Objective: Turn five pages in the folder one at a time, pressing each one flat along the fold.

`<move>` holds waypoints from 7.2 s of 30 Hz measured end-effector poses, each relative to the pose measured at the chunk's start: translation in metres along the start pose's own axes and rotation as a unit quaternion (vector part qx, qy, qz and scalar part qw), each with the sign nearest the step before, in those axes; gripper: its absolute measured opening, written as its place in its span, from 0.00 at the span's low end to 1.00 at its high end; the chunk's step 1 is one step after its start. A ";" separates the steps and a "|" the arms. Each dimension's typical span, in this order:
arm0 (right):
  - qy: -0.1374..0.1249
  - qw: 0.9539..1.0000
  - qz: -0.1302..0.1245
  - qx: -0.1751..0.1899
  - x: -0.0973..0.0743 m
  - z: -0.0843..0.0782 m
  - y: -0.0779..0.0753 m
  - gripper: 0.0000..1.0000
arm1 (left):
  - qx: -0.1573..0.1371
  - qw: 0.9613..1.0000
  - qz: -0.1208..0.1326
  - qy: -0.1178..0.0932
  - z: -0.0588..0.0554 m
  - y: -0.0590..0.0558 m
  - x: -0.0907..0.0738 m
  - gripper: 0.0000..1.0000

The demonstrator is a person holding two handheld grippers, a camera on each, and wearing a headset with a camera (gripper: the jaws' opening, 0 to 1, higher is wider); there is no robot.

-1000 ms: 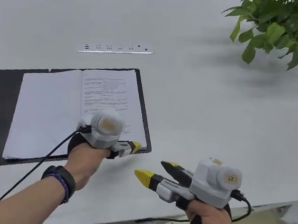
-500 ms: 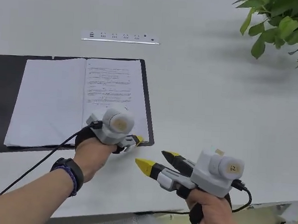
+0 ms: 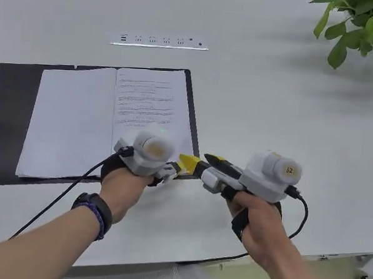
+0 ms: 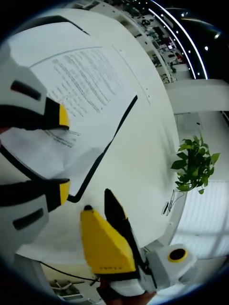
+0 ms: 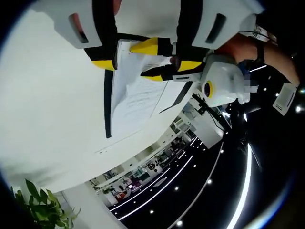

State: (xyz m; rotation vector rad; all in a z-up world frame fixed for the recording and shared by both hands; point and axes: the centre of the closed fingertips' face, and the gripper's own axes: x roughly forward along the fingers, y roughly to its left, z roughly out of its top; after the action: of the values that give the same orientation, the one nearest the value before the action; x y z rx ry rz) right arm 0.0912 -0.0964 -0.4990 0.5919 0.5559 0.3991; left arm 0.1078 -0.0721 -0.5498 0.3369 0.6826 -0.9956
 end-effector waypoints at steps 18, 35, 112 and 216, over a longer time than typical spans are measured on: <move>0.023 0.998 0.031 0.055 0.054 0.008 -0.009 0.34 | -0.053 0.998 -0.020 -0.014 0.004 0.001 -0.002 0.38; 0.009 0.996 0.025 0.081 0.027 -0.010 -0.001 0.10 | -0.060 0.998 -0.031 0.009 -0.008 -0.023 -0.034 0.58; -0.055 0.991 0.048 0.113 0.086 0.012 0.123 0.00 | -0.096 0.987 0.109 -0.073 -0.043 0.104 -0.240 0.71; 0.131 0.976 0.089 0.148 0.227 -0.139 0.194 0.00 | -0.172 0.969 0.173 -0.041 -0.132 0.172 -0.308 0.71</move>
State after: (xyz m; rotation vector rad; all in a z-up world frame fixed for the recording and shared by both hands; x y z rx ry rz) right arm 0.1484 0.2222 -0.5601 0.8876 0.8273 0.5738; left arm 0.0941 0.2913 -0.4507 0.1023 0.6789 -0.5440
